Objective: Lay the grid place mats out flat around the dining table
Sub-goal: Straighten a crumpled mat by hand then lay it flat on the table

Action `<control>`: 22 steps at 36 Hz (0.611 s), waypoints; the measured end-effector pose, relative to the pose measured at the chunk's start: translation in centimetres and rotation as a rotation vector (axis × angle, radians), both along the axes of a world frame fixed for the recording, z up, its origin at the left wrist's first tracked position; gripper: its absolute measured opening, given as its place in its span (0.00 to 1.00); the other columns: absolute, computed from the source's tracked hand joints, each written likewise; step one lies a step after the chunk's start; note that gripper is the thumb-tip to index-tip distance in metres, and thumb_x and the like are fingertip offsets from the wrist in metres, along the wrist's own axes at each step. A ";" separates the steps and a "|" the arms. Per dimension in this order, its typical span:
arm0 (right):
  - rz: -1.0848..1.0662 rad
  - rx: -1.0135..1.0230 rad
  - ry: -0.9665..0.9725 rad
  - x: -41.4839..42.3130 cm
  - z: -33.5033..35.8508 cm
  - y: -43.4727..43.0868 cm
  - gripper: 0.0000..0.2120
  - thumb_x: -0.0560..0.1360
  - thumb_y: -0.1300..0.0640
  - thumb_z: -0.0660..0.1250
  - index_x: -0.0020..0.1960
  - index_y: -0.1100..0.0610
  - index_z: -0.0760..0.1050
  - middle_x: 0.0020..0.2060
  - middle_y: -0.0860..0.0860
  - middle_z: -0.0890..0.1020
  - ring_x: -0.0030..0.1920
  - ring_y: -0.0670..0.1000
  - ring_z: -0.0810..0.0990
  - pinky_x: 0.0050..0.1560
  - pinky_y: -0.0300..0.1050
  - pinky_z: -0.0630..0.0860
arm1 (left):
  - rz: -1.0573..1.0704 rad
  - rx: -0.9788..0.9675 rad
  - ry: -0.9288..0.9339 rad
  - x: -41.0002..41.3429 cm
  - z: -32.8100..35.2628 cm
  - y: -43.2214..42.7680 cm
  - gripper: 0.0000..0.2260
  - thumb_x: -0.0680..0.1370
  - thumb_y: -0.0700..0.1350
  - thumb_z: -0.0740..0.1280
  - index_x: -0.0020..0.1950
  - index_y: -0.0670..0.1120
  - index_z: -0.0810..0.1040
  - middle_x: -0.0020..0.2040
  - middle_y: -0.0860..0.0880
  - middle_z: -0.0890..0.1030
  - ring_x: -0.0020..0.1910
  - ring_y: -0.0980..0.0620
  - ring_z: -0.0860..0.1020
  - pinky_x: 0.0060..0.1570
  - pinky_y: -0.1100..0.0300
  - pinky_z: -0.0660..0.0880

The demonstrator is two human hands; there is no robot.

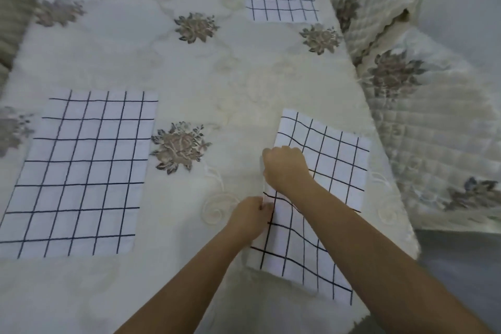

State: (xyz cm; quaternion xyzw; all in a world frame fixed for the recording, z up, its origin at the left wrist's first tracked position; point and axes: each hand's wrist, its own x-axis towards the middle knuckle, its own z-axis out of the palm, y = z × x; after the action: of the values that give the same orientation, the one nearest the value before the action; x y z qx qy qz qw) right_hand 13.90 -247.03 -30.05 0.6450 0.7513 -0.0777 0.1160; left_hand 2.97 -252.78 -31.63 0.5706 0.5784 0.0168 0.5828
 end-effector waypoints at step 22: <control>-0.099 0.143 0.470 8.0 -0.7 0.6 0.23 0.73 0.64 0.62 0.67 0.62 0.68 0.51 0.59 0.76 0.51 0.59 0.76 0.45 0.49 0.73 | 0.277 0.153 0.253 3.7 -0.1 2.1 0.17 0.79 0.46 0.60 0.31 0.46 0.61 0.29 0.50 0.64 0.27 0.55 0.62 0.27 0.62 0.57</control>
State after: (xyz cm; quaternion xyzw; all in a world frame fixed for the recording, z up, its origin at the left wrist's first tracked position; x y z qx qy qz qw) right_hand 21.89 -246.43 -30.76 0.6517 0.7289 -0.1776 -0.1119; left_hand 6.66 -250.64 -31.77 0.5258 0.7170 0.0688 0.4525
